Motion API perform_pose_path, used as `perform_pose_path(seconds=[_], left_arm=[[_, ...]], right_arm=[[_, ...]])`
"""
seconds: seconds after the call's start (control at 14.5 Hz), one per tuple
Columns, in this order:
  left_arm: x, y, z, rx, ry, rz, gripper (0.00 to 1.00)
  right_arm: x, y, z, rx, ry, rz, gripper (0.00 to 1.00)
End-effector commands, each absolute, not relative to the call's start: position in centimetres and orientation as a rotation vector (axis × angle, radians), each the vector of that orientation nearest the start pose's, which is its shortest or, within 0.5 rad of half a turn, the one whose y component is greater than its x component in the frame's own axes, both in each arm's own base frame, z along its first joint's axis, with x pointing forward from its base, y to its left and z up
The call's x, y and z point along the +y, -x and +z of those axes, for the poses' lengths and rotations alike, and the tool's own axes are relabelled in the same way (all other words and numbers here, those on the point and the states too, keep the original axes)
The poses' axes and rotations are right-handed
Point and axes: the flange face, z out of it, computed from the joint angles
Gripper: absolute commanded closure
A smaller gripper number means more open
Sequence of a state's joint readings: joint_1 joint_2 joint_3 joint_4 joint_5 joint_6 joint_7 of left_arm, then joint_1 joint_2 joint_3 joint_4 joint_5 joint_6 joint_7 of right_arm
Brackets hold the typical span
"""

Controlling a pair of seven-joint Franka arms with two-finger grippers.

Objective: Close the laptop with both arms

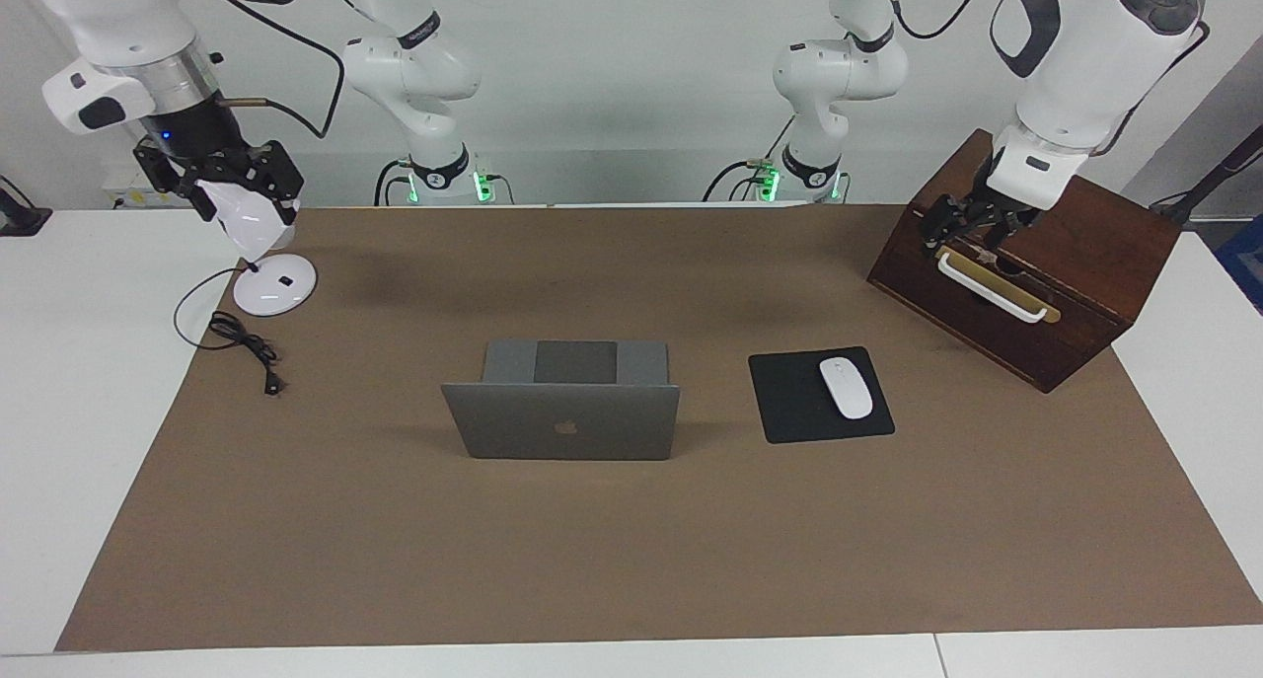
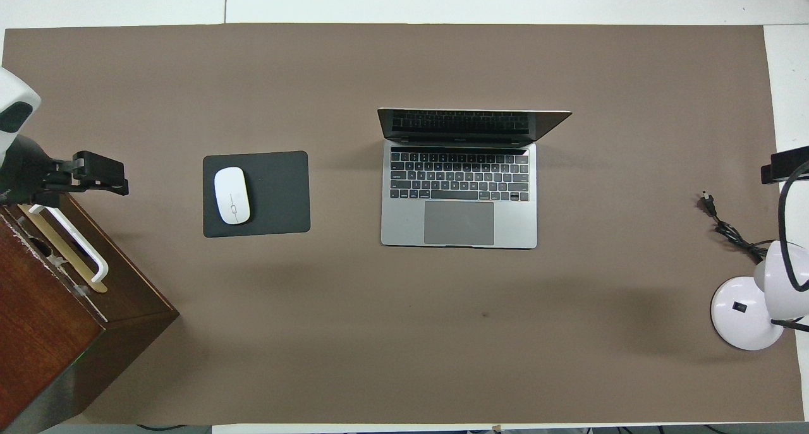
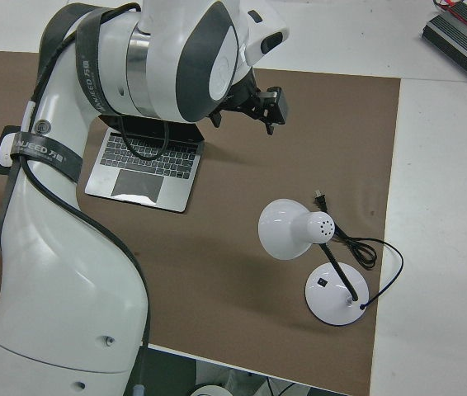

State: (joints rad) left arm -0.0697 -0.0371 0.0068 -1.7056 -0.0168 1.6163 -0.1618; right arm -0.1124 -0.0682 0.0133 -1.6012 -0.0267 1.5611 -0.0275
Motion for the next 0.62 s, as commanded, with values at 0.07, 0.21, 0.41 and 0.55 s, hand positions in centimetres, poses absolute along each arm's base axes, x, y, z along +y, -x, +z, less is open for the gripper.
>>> perform_pose_path(seconds=[0.07,0.21,0.41,0.55], left_arm=[[-3.2,-54.2,58.8,-0.142,3.132,0.06,0.0],[-3.4,-54.2,58.8,-0.135,3.133,0.057,0.0],[-3.7,-54.2,59.1,-0.139,3.133,0.04,0.0],[-3.9,-53.7,60.2,-0.142,3.139,-0.016,0.0]], right_arm=[[-5.9,-52.5,65.0,0.102,3.187,-0.044,0.0],[-5.9,-52.5,65.0,0.102,3.187,-0.044,0.0],[-5.9,-52.5,65.0,0.102,3.187,-0.044,0.0],[-5.9,-52.5,65.0,0.104,3.174,-0.042,0.0]])
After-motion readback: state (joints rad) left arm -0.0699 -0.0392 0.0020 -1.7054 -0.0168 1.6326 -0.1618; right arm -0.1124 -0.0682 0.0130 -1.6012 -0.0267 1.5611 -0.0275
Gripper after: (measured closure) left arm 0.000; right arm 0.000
